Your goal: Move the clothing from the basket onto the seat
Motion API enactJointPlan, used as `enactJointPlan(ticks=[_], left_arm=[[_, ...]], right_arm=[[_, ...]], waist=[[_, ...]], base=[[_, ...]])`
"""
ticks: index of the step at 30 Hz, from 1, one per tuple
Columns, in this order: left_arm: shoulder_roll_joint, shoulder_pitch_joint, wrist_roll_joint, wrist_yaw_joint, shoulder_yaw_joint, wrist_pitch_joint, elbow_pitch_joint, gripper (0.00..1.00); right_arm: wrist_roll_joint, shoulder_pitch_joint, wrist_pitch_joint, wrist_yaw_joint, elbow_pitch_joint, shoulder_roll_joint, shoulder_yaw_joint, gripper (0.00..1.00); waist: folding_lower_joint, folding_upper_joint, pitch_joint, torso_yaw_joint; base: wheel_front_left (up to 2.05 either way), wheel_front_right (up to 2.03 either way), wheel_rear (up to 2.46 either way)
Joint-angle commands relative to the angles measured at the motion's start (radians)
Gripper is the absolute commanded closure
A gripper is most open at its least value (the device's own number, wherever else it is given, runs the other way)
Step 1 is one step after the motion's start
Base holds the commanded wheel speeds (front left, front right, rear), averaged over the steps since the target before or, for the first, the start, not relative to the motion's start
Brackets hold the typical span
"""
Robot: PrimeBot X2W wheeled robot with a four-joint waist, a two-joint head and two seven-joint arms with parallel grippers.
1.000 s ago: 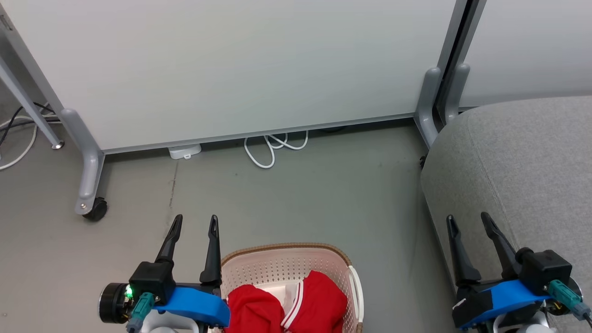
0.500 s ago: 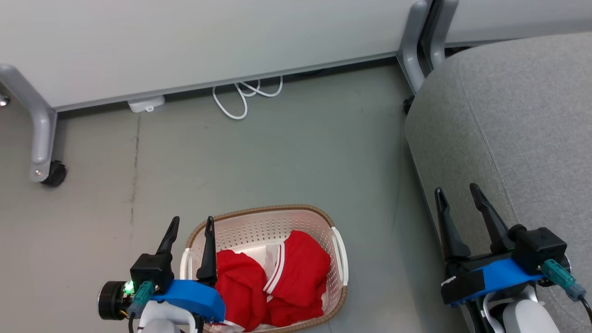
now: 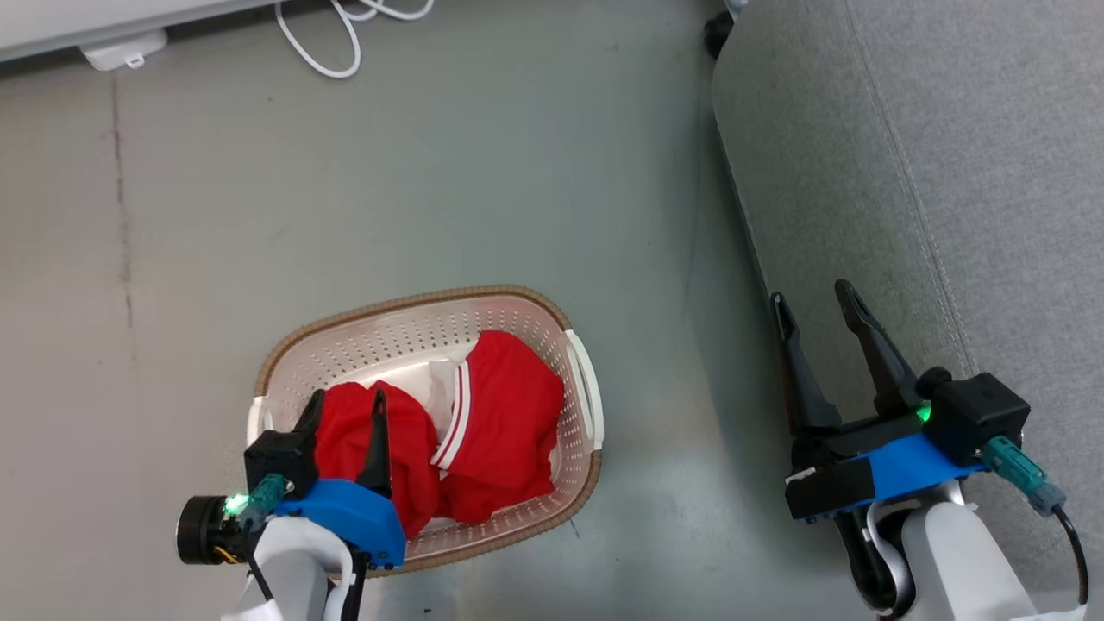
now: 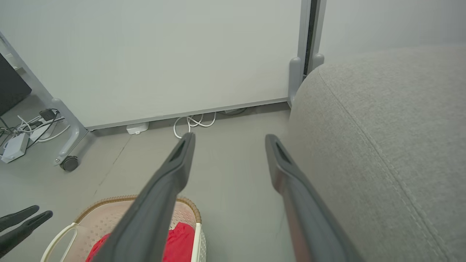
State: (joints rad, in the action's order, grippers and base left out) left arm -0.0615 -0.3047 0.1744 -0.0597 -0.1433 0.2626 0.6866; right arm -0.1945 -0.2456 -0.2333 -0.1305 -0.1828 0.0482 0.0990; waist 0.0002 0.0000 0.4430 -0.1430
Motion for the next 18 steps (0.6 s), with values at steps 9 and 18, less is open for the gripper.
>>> enactJointPlan(ticks=[9, 18], left_arm=[[-0.016, -0.148, 0.016, 0.008, 0.004, -0.065, 0.178, 0.0], [-0.025, -0.265, 0.043, 0.05, 0.021, -0.186, 0.321, 0.0]], right_arm=[[-0.039, -0.087, -0.026, 0.0, -0.021, 0.004, 0.036, 0.0], [-0.075, -0.156, -0.034, 0.0, -0.024, 0.004, 0.07, 0.0]], waist=[[-0.0002, 0.0, 0.162, -0.067], [-0.0002, 0.0, 0.255, -0.09]], base=[[0.0, 0.0, 0.0], [0.0, 0.0, 0.0]])
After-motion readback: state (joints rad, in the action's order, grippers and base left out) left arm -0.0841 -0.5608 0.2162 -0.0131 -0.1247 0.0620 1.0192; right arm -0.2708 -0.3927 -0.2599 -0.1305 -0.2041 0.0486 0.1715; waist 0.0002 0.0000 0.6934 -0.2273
